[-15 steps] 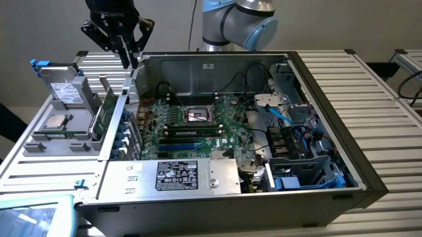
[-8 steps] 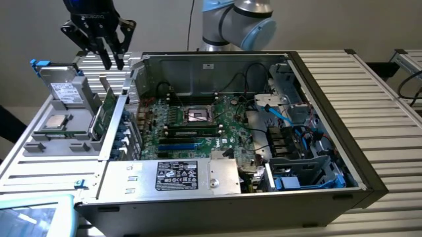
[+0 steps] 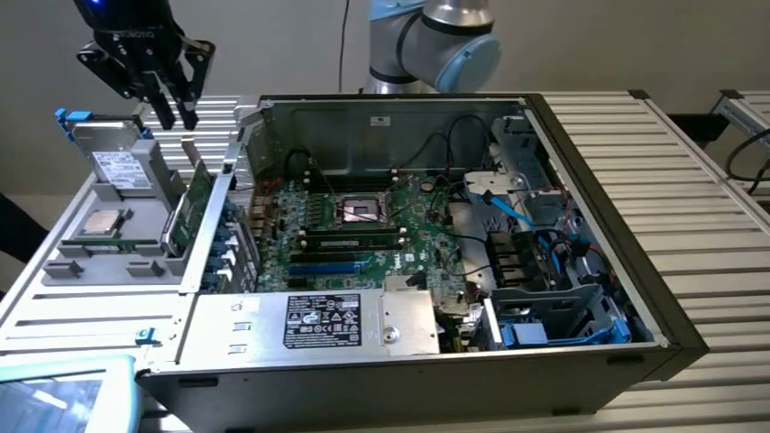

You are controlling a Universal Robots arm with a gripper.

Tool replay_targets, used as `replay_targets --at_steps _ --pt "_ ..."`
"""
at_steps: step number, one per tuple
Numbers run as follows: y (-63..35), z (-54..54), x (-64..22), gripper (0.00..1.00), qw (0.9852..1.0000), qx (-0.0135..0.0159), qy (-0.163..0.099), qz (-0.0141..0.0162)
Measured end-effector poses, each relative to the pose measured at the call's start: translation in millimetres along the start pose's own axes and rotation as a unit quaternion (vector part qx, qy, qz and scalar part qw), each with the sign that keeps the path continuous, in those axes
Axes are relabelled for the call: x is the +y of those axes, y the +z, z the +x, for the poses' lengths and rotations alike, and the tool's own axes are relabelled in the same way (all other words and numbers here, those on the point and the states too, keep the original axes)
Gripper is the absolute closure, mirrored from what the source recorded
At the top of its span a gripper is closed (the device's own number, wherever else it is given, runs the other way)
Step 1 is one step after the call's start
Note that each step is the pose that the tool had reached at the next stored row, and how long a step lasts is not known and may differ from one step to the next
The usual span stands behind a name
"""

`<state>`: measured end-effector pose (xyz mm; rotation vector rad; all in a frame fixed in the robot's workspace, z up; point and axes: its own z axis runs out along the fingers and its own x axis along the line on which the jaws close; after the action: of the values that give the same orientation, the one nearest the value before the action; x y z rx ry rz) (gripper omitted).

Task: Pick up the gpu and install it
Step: 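Reach for the gpu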

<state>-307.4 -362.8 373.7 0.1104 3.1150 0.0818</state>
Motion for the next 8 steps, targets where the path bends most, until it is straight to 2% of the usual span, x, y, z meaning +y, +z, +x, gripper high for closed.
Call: replay_targets --at_steps 8 --pt "4.5 36.7 1.6 0.65 1.0 0.0 0.0 -0.0002"
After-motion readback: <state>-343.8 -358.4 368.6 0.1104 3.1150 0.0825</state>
